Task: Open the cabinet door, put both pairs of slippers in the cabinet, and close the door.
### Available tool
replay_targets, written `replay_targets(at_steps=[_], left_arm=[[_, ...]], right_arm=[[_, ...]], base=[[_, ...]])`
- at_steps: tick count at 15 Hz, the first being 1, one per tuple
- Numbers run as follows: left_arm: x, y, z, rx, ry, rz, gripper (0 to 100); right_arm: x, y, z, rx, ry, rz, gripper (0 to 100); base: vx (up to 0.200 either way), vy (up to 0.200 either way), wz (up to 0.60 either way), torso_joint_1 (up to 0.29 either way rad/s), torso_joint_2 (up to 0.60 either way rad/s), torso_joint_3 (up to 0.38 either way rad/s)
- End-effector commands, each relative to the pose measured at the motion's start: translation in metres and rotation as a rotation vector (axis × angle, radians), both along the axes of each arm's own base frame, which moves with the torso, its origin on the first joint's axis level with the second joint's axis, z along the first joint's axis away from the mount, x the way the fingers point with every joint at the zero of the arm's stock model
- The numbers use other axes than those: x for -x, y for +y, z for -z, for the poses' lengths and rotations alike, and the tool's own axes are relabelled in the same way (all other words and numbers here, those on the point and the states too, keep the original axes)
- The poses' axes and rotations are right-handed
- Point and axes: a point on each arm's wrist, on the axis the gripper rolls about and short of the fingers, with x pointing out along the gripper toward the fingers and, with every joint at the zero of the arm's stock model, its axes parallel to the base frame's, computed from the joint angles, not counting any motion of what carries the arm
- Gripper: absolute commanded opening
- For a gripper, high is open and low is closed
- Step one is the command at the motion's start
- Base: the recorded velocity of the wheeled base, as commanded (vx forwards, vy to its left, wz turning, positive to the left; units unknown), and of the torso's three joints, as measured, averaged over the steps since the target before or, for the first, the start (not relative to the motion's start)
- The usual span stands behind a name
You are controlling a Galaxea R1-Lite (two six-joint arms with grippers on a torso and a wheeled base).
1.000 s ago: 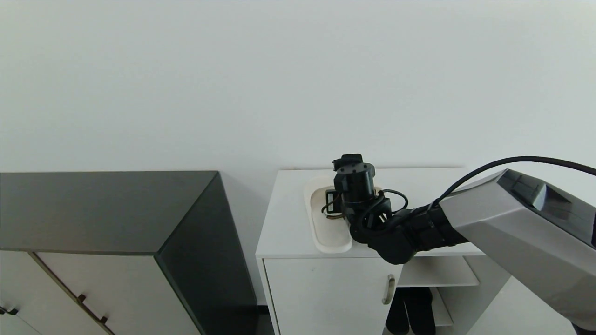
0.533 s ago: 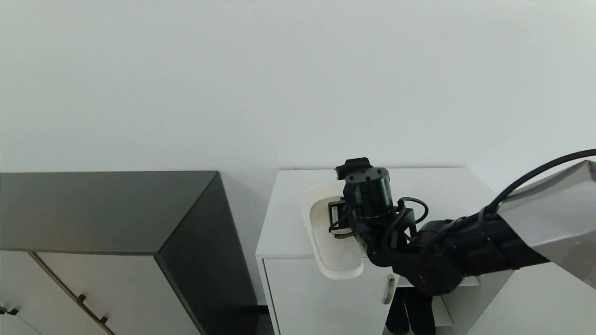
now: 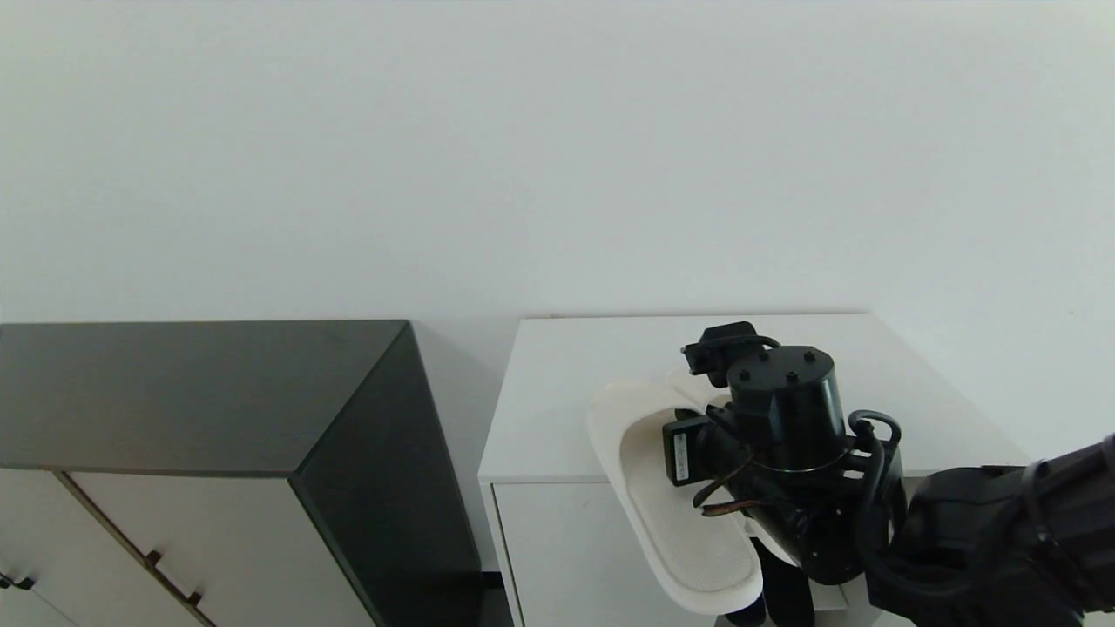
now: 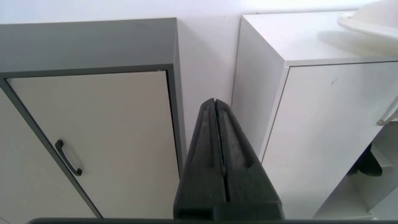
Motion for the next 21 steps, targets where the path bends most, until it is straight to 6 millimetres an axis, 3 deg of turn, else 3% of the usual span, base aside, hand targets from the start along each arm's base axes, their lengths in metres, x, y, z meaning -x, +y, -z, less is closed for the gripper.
replay_targets(at_steps=[1,5,14,21], left_arm=[[-0.0001,0.0,0.0,0.001,0.002,0.0,0],[-0.0001,0.0,0.0,0.001,0.002,0.0,0],[-0.0001,0.0,-0.0002,0.005,0.0,0.0,0],[-0.0001,0.0,0.0,0.007,0.002,0.0,0]], right_arm=[[0.0018,-0.0027,-0.0005,-0.002,0.001,0.002,0],[0.0006,-0.0013,0.0016,0.001,0.004,0.002,0],[0.0005,-0.0013,0.0033,0.006,0.006,0.006,0],[-0.0001,-0.0007,0.0062,0.012,0.012,0.008,0]], base=[[0.0,0.0,0.0,0.0,0.0,0.0],[0.0,0.0,0.0,0.0,0.0,0.0],[-0.2,0.0,0.0,0.002,0.0,0.002],[0.0,0.0,0.0,0.0,0.0,0.0]])
